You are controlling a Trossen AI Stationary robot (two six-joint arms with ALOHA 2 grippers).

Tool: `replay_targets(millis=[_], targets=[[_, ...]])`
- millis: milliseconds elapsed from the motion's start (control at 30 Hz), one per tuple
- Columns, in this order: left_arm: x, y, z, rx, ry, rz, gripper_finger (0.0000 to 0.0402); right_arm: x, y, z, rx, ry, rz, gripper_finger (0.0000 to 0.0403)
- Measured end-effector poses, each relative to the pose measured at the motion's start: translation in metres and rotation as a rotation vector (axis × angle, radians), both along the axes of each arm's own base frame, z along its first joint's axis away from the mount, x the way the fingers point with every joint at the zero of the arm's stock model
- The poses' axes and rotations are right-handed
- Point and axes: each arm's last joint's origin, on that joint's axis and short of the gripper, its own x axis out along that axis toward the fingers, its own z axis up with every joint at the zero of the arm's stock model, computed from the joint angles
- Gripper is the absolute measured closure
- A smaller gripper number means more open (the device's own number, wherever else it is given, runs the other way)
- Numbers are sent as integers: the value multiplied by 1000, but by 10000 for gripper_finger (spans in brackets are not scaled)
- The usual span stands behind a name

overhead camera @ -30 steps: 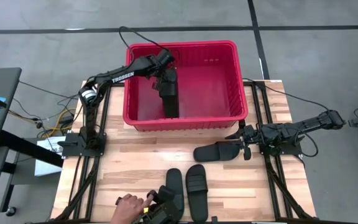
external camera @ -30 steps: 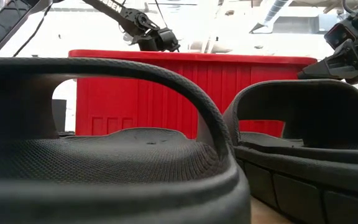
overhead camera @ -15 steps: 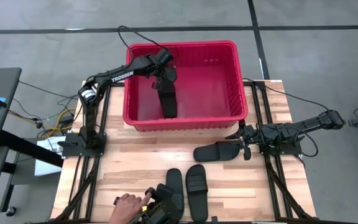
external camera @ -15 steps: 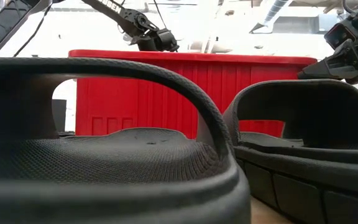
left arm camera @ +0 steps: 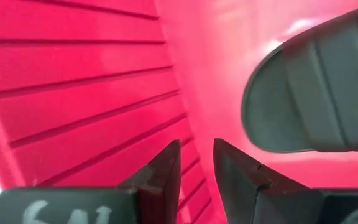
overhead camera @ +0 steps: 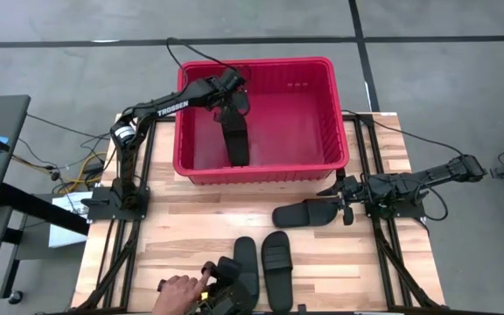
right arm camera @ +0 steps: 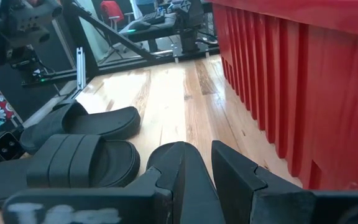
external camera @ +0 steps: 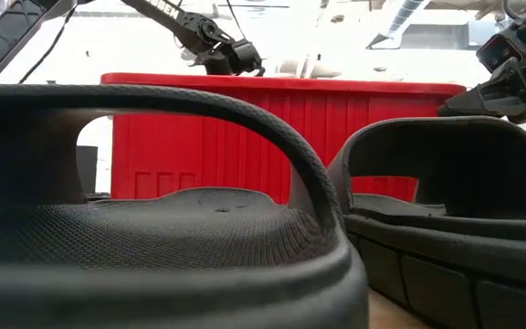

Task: Pick and place slides into bin
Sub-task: Put the black slide into the red organizer bin

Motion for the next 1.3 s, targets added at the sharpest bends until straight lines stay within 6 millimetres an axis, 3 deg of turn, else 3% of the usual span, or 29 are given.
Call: replay_targets(millis=[167,300,633,767,900,1300], targets=[[6,-3,5,27,-77,59,315,0,0,0,0,0,0,332],[13,-7,22,-22,-226,95,315,0,0,0,0,0,0,332],[5,-18,121,-329,-706,132,315,0,0,0,0,0,0,332],[-8,-25,159,-499,-867,85,315,0,0,0,0,0,0,332],[-27,-35,183,-670,-992,12,315,0,0,0,0,0,0,332],[-101,-99,258,-636,-1158,-100,315,0,0,0,0,0,0,332]])
